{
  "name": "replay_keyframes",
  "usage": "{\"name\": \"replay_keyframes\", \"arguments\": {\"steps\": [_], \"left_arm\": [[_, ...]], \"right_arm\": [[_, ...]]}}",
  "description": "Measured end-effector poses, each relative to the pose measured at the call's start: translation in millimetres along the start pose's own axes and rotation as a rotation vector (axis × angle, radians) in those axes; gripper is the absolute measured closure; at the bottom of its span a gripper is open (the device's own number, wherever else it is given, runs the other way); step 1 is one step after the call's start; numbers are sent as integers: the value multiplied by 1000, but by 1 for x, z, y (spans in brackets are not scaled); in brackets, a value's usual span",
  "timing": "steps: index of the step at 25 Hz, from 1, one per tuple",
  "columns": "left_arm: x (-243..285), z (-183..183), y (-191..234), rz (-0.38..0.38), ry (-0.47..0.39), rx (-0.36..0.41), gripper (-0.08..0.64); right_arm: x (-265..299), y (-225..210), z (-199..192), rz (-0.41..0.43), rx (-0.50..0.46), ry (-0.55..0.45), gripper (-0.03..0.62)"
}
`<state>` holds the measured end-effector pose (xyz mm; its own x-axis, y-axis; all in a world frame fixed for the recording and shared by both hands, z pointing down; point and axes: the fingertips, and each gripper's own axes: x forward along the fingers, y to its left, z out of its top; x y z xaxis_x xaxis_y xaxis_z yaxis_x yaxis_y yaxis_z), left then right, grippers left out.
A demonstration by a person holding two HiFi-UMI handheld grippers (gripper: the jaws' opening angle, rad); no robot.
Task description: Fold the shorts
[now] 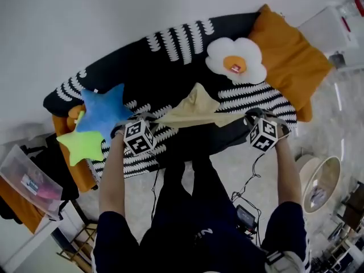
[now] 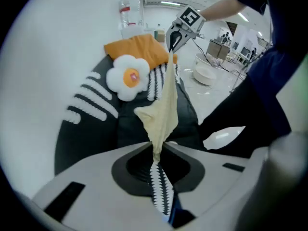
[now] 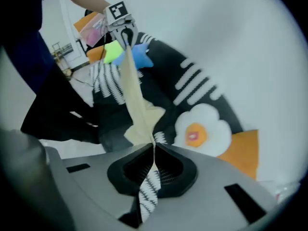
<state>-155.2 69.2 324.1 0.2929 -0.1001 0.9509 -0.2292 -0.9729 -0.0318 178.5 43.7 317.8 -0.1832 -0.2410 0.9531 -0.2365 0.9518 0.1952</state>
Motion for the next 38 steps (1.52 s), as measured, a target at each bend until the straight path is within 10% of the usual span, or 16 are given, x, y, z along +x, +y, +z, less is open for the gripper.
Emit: {"name": "replay_keyframes", "arguments": {"steps": [5,8,16,22,27,33,38], "left_arm": [[-126,47,105,256,-187,-43,518],[-178,61,115,298,-240,6,517],[-99,15,-5,65,-151,114,517],[54,-32,-146,-223,-89,51,517],[120,-28,-235,-399,-89,-149,517],[132,-22,-281,-461,-107,-252,517],[134,-7,-257,-379,-171,-432,517]], "right_arm": [[-121,-156,86,-534,-14,-181,568],[-174,-172,109,-649,-82,-225,568],[-98,-25,47,-346,-201,-91,568],[24,117,-47,-70,-199,91,568],[61,202,-116,104,-146,223,568],[55,242,-153,208,-95,299,568],[60,194,-145,90,-36,274,568]]}}
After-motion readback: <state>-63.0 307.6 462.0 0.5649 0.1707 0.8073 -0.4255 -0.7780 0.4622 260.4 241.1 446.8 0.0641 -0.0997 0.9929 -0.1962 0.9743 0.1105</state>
